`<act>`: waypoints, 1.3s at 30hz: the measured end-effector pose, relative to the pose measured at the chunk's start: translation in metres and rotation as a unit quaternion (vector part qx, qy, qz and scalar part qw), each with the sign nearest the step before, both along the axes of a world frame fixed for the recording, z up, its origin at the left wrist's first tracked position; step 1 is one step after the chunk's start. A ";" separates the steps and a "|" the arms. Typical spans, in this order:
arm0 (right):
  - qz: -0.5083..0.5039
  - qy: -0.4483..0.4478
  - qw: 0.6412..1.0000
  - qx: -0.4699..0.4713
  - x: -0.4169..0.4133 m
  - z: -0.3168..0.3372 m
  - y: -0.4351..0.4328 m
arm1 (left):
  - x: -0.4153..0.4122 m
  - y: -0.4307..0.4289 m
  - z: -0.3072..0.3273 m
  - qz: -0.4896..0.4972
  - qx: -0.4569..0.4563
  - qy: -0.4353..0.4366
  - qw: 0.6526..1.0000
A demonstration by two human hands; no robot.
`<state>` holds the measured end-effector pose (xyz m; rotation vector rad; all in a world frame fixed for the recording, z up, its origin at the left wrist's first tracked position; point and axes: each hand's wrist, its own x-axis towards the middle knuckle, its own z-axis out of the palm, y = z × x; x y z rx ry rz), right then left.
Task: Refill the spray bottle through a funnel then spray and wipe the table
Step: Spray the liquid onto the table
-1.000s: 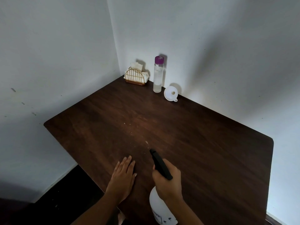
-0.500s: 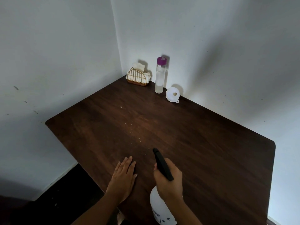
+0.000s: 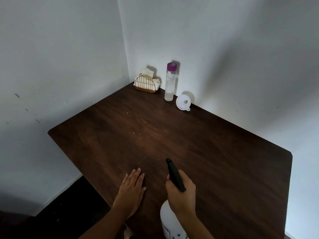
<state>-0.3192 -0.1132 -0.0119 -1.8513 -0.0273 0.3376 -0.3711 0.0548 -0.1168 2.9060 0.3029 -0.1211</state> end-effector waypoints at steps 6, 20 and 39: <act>0.011 -0.005 1.000 0.002 -0.003 0.003 0.001 | 0.000 -0.001 0.001 0.003 -0.012 -0.004 1.000; 0.007 -0.007 1.000 -0.019 -0.007 0.005 -0.003 | 0.001 0.000 -0.001 -0.001 0.004 0.007 1.000; -0.058 0.034 0.998 -0.019 -0.018 0.007 -0.071 | -0.015 -0.096 0.010 -0.166 0.060 0.045 0.983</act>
